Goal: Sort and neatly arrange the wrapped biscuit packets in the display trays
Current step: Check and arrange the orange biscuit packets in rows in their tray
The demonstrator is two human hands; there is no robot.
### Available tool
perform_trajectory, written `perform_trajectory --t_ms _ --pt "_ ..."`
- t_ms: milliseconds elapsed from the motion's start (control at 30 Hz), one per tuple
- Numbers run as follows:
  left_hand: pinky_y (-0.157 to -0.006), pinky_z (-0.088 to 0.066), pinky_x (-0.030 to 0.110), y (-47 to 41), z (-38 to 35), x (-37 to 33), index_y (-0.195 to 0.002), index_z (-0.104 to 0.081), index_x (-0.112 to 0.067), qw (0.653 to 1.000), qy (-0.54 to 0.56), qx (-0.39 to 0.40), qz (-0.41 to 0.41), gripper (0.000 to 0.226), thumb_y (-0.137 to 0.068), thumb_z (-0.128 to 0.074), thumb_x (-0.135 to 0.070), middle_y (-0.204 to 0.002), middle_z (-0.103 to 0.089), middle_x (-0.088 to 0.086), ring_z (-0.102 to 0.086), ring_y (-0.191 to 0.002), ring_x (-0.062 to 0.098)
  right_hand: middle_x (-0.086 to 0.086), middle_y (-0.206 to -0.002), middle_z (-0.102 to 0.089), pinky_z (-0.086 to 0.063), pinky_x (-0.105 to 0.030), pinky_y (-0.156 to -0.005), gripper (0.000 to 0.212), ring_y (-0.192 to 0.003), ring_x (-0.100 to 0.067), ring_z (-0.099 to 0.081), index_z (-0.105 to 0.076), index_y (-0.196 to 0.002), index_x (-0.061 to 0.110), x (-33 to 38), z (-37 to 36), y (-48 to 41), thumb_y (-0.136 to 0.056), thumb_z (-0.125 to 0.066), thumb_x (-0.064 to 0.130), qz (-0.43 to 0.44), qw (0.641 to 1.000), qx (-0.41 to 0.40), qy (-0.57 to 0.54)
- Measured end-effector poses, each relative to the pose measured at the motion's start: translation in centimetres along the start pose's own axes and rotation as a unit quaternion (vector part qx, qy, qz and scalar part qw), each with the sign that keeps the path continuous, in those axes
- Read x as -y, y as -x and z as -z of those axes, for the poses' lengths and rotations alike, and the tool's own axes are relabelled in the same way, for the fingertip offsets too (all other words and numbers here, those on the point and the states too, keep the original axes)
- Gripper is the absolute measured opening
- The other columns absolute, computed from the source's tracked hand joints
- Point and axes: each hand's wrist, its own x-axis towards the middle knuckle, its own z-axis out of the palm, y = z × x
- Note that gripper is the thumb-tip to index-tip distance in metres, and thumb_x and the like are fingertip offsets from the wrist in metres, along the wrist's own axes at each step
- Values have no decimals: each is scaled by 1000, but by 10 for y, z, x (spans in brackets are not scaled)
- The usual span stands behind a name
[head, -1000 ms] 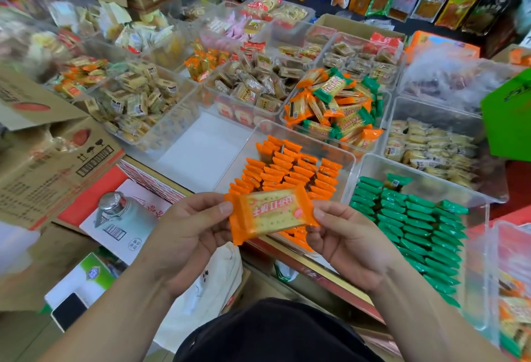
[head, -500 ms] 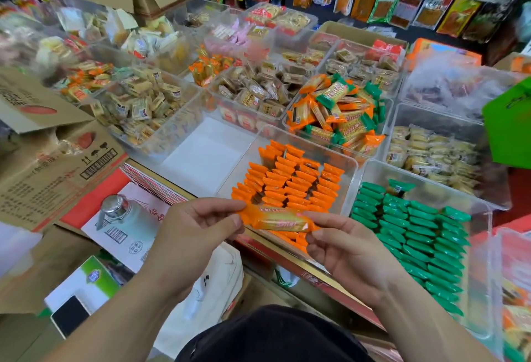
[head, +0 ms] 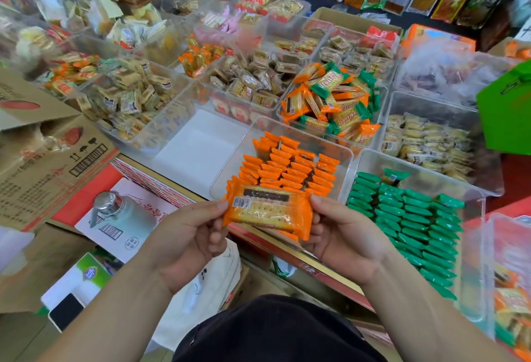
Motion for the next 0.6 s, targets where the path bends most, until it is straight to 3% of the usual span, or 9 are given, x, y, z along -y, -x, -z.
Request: perform_trajectory --t_ms 133,267,333,467,600 --pt "-49 -29 24 -4 2 0 -78 -62 -2 998 -40 -20 -32 14 -81 -66 -15 -61 -44 4 -39 -49 13 -3 -66 -47 -37 -25 -56 24 -57 -13 -44 -61 -72 13 1 1 -5 -83 -81 22 13 996 -50 79" --pt "-56 -39 29 -11 0 0 -89 -74 -2 977 -163 -76 -110 12 -92 -67 -11 -63 -54 9 -47 -54 16 -6 -60 -51 -40 -26 -49 18 -52 -17 -45 -63 -84 13 0 7 -10 -82 -69 29 44 963 -156 215" --pt "-56 -49 27 -16 -5 0 -84 -78 -10 953 -245 -85 -159 13 -91 -68 -8 -63 -65 11 -58 -55 17 -14 -65 -62 -46 -27 -45 21 -49 -21 -56 -61 -99 11 1 8 -15 -93 -62 31 25 970 -170 175" --pt "-65 -54 17 -40 -8 4 -85 -80 -21 899 -373 -81 -216 13 -89 -73 -11 -77 -75 -3 -70 -73 10 -28 -97 -73 -60 -29 -55 32 -73 -28 -74 -64 -107 8 9 12 -31 -98 -56 38 15 975 -192 106" --pt "-79 -54 24 -89 -2 2 -93 -78 -34 873 -434 -67 -214 19 -87 -75 -16 -90 -75 -17 -69 -88 3 -23 -95 -74 -60 -27 -58 25 -77 -27 -74 -63 -113 1 23 28 -65 -92 -68 15 55 963 -234 118"
